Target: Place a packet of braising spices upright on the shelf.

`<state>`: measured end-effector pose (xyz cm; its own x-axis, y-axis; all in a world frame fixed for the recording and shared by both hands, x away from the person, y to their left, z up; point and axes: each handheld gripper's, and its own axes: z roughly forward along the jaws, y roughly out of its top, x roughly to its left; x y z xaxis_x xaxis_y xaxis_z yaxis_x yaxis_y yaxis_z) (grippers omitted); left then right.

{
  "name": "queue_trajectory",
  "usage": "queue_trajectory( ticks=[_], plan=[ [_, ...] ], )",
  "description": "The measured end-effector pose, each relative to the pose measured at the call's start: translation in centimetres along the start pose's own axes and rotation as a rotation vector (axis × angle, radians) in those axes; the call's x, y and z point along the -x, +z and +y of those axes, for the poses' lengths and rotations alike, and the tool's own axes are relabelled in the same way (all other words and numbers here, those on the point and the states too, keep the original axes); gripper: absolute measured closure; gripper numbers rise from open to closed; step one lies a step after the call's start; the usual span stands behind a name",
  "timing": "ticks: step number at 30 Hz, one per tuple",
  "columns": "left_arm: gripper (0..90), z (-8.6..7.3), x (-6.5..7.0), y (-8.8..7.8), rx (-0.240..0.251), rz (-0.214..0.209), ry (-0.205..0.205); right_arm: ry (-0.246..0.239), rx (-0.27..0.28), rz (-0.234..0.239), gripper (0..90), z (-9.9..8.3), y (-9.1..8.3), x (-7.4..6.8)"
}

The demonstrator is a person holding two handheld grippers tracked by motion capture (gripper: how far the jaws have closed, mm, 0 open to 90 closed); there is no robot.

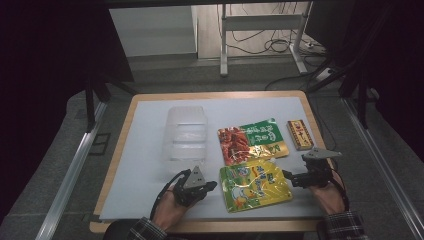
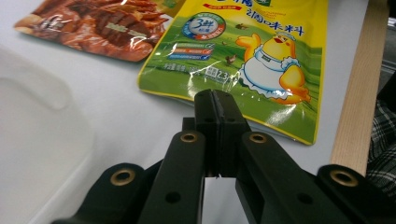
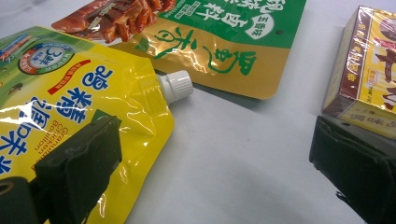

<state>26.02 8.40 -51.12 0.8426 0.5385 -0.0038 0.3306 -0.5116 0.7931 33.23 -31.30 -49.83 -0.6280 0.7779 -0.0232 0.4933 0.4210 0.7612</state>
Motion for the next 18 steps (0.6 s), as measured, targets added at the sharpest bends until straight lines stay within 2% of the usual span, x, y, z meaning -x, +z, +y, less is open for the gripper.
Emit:
queue_trajectory(
  ticks=[6,8,9,11,18],
  plan=[
    [90.0,0.5,0.2,1.9,-0.001,-0.015,0.027,-0.002,-0.002,0.002,2.2,0.0,0.0,0.0],
    [90.0,0.7,0.3,2.2,0.0,-0.015,0.03,-0.004,-0.004,0.003,2.2,0.0,0.1,0.0],
    [90.0,0.8,0.4,2.4,0.007,-0.002,0.035,-0.004,-0.004,0.003,2.2,0.0,0.1,0.0],
    [90.0,1.0,0.6,3.0,0.018,0.009,0.036,-0.005,-0.005,0.005,2.2,0.0,0.1,0.0],
    [90.0,1.8,0.6,4.6,0.04,-0.003,0.03,-0.002,-0.006,0.009,2.2,-0.1,0.2,0.0]
  ],
)
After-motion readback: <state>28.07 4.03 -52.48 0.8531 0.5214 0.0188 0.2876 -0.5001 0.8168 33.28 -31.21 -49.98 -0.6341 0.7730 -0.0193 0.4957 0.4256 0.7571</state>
